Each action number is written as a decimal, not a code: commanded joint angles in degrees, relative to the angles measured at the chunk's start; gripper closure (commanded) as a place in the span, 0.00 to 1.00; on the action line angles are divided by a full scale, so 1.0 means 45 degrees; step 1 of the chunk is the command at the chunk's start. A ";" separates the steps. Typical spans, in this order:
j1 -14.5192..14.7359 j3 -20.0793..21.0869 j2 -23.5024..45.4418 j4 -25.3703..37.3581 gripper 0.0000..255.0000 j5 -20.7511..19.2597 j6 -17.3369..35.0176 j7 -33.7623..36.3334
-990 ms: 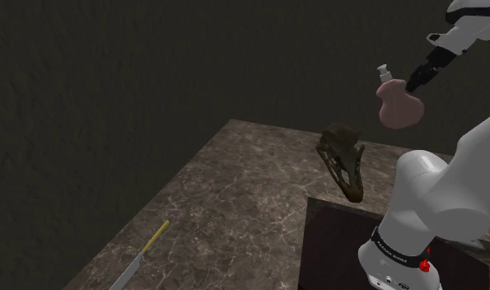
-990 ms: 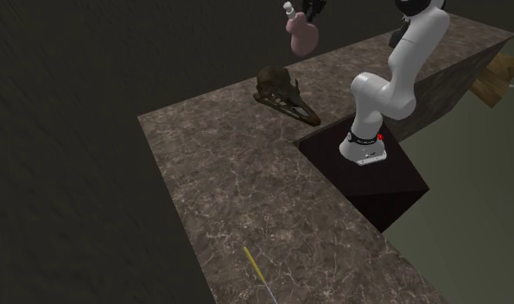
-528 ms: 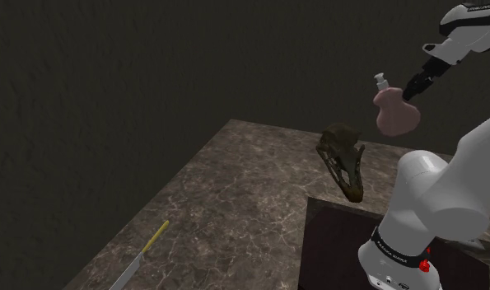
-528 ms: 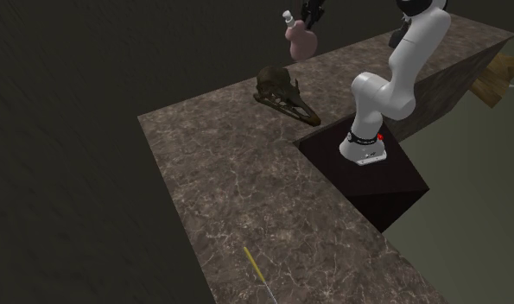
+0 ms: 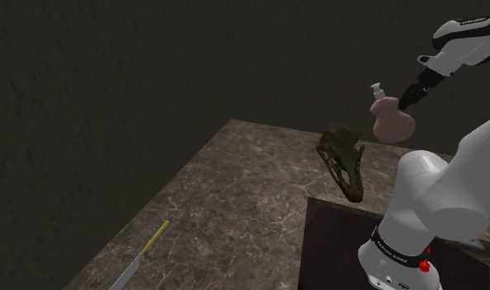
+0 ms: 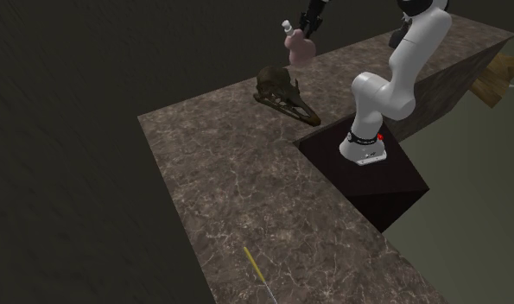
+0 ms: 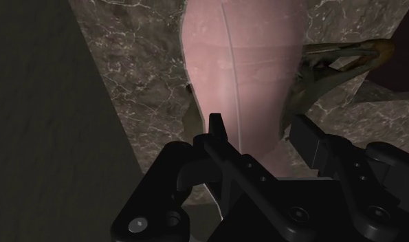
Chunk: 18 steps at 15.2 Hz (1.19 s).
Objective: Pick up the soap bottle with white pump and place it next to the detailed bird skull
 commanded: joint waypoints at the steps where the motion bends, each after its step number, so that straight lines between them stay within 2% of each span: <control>1: 0.0050 -0.0119 -0.0068 -0.0279 1.00 -0.0067 0.0320 -0.0058; 9: 0.0360 -0.0688 -0.0367 -0.1314 1.00 -0.0376 0.1526 -0.0227; 18: 0.0989 -0.1583 -0.0841 -0.2253 1.00 -0.0856 0.2836 -0.0323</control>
